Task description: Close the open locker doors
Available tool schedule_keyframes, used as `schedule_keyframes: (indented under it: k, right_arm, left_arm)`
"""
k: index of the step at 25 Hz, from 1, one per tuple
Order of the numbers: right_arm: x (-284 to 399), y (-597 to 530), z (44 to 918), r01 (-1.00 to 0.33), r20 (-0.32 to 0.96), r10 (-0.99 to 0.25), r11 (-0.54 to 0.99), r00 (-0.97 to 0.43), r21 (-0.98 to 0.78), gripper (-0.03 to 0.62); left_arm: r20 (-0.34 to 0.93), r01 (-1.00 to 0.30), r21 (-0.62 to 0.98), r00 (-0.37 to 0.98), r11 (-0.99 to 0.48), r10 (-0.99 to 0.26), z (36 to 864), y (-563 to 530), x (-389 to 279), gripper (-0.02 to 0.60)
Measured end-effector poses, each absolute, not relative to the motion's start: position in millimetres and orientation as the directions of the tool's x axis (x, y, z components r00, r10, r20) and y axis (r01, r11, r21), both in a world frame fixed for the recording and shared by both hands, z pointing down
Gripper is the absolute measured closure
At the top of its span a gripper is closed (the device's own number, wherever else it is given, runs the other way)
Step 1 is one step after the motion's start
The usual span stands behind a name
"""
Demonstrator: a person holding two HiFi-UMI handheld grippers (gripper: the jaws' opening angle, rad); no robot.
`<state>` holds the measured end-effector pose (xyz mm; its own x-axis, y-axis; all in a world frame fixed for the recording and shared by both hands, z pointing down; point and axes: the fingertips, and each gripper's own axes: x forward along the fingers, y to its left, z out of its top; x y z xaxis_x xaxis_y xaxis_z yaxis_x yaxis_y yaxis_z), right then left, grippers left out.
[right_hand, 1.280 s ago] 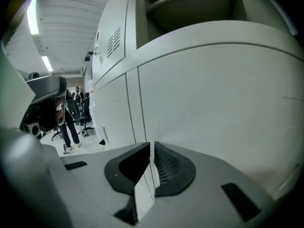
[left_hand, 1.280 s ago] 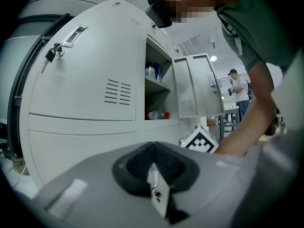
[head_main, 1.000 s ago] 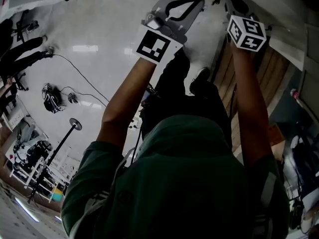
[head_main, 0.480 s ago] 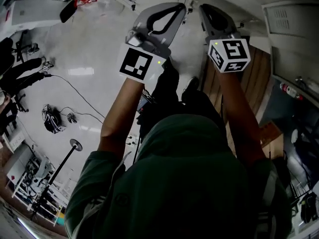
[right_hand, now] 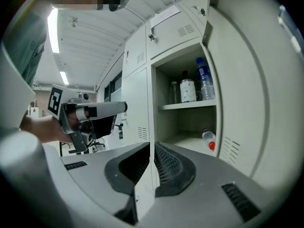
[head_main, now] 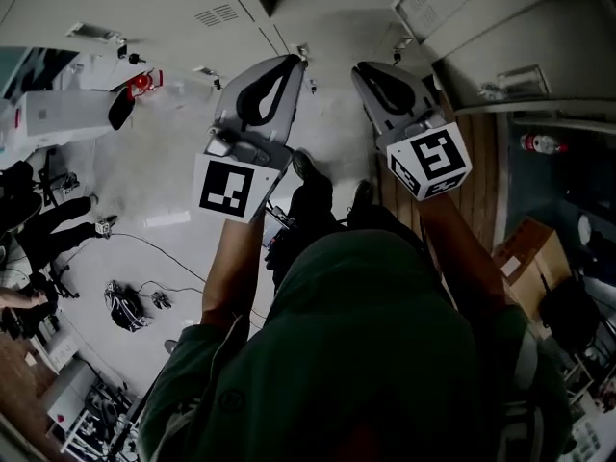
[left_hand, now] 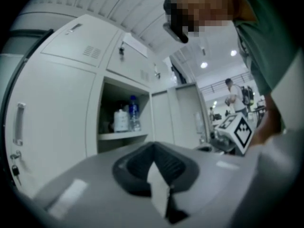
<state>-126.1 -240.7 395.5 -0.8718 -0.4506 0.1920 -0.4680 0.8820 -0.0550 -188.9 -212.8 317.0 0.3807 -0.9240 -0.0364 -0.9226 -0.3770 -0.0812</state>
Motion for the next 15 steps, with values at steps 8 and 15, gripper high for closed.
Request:
schedule_keyframes:
  k: [8,15]
  right_arm:
    - [-28,-232,352,-0.581,0.149,-0.573,0.814,-0.806,-0.013,0.565]
    - [45,-230,336,-0.64,0.14,-0.632,0.768,-0.762,-0.02,0.565]
  left_arm:
    - [-0.058,-0.846,-0.092,0.531,-0.525,-0.846,290,-210,-100,0.58]
    - [-0.039,-0.75,-0.073,0.661,-0.658,-0.749,287,-211,-25,0.58]
